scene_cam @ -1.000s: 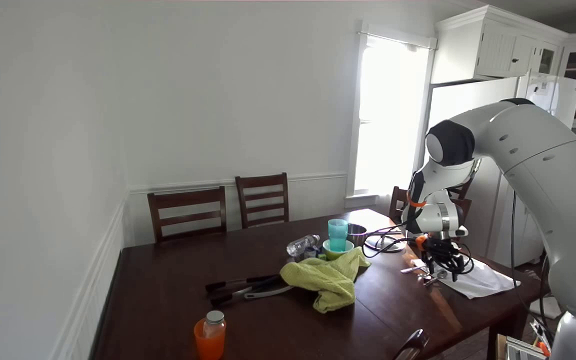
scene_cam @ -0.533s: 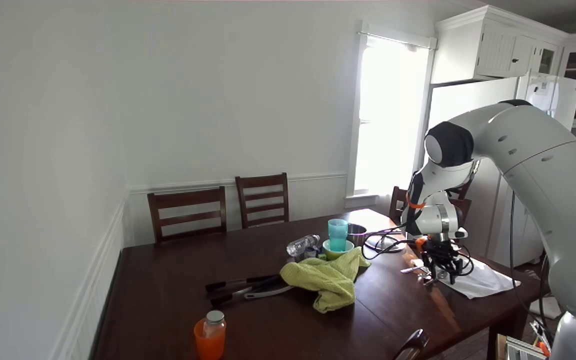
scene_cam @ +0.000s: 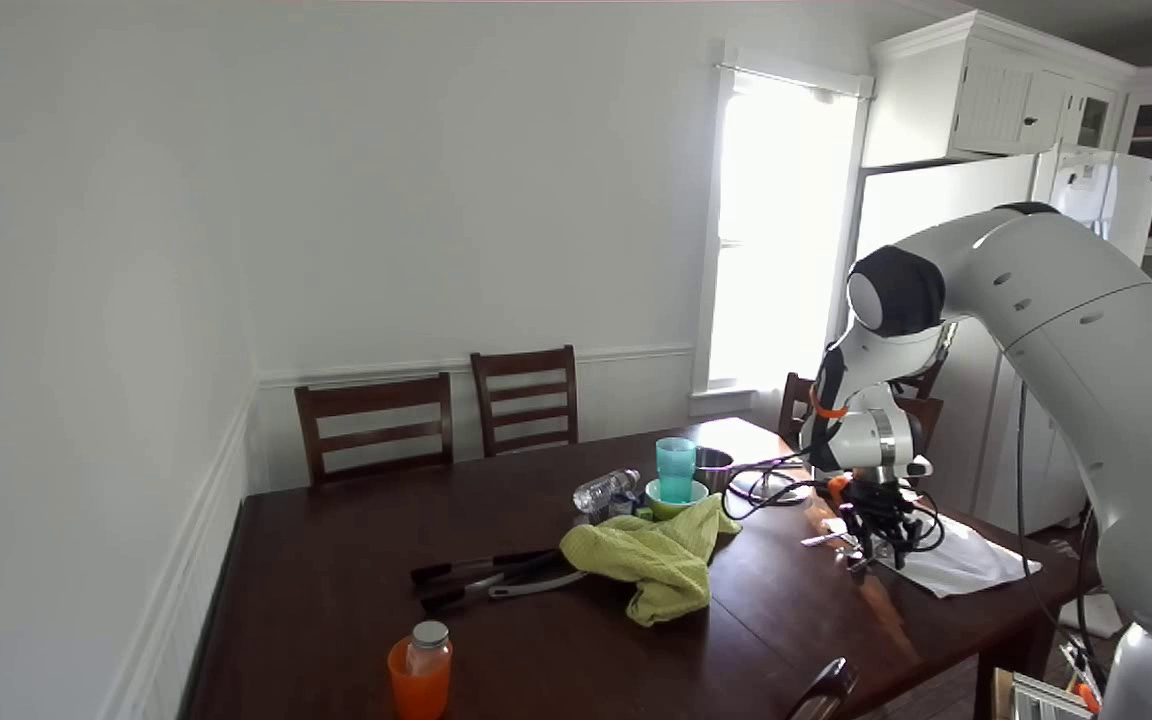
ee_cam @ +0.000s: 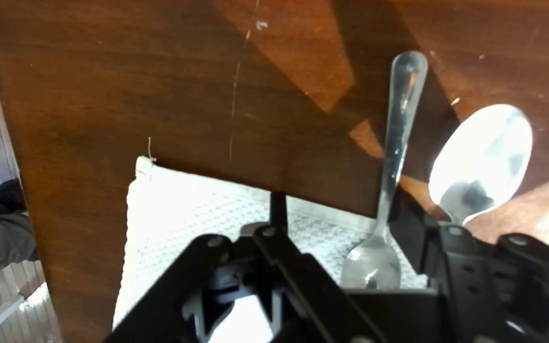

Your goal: Move the cutlery to the left

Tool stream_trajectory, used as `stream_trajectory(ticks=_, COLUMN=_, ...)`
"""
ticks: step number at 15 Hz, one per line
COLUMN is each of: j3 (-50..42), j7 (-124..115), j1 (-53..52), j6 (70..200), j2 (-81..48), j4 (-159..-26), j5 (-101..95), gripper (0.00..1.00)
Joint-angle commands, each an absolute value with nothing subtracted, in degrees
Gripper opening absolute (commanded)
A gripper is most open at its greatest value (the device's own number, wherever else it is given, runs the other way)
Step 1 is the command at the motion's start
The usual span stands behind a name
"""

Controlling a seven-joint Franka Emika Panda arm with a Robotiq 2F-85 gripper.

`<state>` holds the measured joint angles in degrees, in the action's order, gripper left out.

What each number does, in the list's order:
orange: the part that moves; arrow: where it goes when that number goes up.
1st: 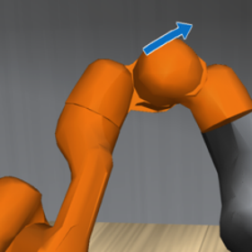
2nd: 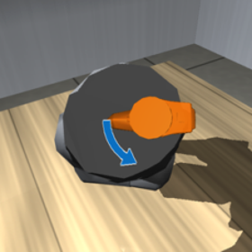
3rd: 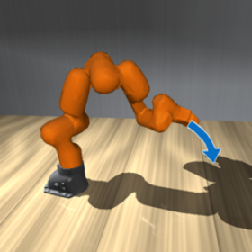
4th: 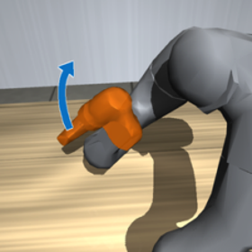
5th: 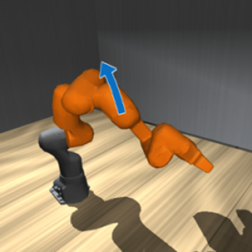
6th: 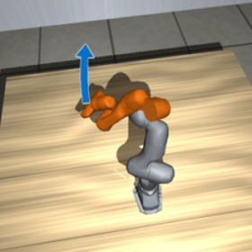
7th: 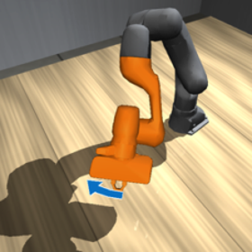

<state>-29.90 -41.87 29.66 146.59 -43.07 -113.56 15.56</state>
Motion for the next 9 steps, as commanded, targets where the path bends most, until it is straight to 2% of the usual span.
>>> stream_trajectory(ticks=1, j3=-29.7, j7=-42.6, j1=29.9, j6=145.0, j2=-43.9, j4=-111.9, j5=16.4, gripper=0.52)
stream_trajectory(ticks=5, j3=-29.5, j7=-42.7, j1=30.0, j6=144.9, j2=-43.9, j4=-111.6, j5=16.5, gripper=0.24)
stream_trajectory(ticks=8, j3=-29.4, j7=-42.9, j1=30.0, j6=144.5, j2=-44.1, j4=-111.5, j5=16.6, gripper=0.1)
stream_trajectory(ticks=9, j3=-29.3, j7=-42.9, j1=30.0, j6=144.4, j2=-44.1, j4=-111.4, j5=16.6, gripper=0.03)
